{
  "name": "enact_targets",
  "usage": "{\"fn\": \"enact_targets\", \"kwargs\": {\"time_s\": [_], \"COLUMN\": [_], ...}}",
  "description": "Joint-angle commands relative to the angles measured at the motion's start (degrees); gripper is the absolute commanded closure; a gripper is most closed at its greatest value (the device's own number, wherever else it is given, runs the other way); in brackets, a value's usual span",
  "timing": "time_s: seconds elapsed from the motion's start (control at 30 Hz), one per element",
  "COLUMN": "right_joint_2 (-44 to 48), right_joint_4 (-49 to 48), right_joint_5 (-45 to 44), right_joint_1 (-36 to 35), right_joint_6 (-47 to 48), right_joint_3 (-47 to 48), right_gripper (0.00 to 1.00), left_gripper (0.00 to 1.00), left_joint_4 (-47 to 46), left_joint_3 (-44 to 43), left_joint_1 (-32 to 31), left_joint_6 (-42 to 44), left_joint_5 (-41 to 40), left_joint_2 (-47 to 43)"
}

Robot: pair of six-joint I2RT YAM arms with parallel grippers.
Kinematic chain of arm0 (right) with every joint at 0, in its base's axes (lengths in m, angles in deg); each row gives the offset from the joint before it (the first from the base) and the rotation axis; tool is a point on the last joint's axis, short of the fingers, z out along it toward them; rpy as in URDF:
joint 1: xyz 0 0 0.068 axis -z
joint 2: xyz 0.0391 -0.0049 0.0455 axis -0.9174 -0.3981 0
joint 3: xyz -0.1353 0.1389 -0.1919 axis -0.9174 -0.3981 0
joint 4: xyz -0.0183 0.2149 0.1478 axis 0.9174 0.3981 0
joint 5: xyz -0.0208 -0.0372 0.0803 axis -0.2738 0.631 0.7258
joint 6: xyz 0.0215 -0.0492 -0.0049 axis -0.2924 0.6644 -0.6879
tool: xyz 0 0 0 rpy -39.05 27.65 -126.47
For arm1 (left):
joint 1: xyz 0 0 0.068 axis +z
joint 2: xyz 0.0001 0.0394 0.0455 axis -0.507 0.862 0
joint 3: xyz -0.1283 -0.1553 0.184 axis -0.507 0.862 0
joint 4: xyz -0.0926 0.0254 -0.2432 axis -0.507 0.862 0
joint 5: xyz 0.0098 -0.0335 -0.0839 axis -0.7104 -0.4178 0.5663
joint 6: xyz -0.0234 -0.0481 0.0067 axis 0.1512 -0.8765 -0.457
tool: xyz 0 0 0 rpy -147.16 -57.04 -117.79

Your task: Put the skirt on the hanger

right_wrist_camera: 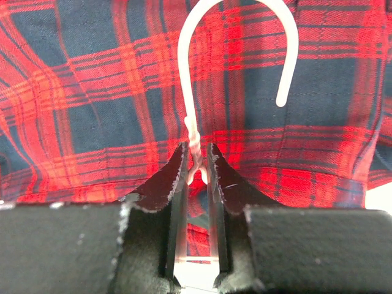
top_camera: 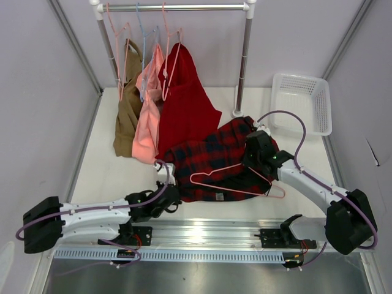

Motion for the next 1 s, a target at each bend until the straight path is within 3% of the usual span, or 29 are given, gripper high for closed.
{"fn": "enact_targets", "kwargs": {"time_s": [0.0,0.3,0.5,0.83,0.97], "right_joint_2": [1.3,3.3,2.9,4.3,2.3], "right_joint_4": [-3.1,-5.5,-8.2,-9.5,-8.9], "right_joint_5": [-6.1,-17.2,-20.2,-22.1,-22.0], "right_joint_1": [-0.9,-4.7,-4.9,-7.1,-7.2], "right_joint_6": [0.2,-1.8,-2.8,-4.0,-4.5], "right_joint_3": [-0.6,-3.4,-5.0,-8.3,-7.3], "right_gripper": [1.00,1.00,1.00,1.00,1.00], "left_gripper": [1.00,1.00,1.00,0.99,0.96], "left_joint_4": [-1.8,-2.4,-4.6,-9.0,-7.2], "left_joint_3": [1.7,2.9,4.0,2.5,1.4], "left_joint_1": [4.2,13.6,18.7,18.2,16.1], "left_joint_6": [2.5,5.4,5.2,7.5,8.7], "left_joint_5": [4.4,13.4,20.0,26.1,25.2], "left_joint_2": [-3.4,-6.0,-4.3,-3.0,-4.6]}}
